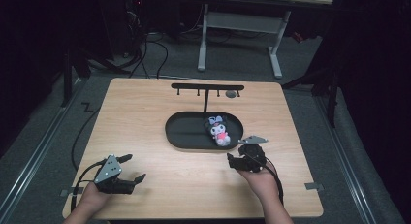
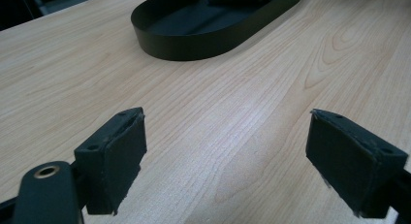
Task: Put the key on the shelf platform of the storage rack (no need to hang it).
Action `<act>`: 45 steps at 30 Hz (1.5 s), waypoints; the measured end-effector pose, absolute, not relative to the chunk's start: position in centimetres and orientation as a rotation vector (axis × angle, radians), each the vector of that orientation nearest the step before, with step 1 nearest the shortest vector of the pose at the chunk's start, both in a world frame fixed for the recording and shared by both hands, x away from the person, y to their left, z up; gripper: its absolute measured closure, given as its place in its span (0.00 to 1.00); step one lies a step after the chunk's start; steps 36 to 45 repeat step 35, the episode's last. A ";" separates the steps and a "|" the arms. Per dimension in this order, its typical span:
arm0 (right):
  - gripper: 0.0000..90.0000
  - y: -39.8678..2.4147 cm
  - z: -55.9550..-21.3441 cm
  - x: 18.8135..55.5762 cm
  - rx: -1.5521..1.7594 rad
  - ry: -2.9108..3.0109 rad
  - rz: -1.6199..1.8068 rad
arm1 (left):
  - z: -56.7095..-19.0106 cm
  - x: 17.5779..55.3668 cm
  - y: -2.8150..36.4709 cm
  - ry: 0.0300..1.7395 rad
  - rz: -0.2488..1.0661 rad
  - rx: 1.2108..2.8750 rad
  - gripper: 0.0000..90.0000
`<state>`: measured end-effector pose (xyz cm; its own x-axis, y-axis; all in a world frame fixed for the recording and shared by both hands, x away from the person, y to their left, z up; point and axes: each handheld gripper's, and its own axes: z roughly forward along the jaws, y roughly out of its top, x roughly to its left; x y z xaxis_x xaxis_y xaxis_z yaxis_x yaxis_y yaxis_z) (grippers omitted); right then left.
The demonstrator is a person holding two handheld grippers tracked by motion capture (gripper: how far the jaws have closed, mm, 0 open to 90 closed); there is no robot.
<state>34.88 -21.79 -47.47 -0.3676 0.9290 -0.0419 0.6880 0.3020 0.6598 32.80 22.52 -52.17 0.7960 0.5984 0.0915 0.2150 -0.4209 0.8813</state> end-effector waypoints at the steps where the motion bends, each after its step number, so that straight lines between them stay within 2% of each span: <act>1: 0.31 -22.1 -47.8 34.2 1.427 2.148 0.783 | -52.2 32.8 22.5 0.607 0.490 1.999 0.17; 12: 0.32 -22.7 -49.9 30.3 1.404 2.103 0.893 | -52.2 32.8 22.5 0.607 0.490 2.000 0.17; 14: 0.32 -22.6 -50.5 29.2 1.390 2.070 0.927 | -52.2 32.8 22.5 0.608 0.487 1.999 0.17; 15: 0.35 -22.6 -51.4 27.6 1.382 1.984 0.978 | -52.2 32.8 22.5 0.606 0.487 1.999 0.17; 18: 0.34 -22.3 -52.1 26.7 1.332 2.015 0.935 | -52.2 32.9 22.5 0.603 0.479 2.000 0.17; 45: 0.34 -22.1 -52.4 26.8 1.347 1.998 0.945 | -52.2 32.9 22.4 0.596 0.472 2.010 0.17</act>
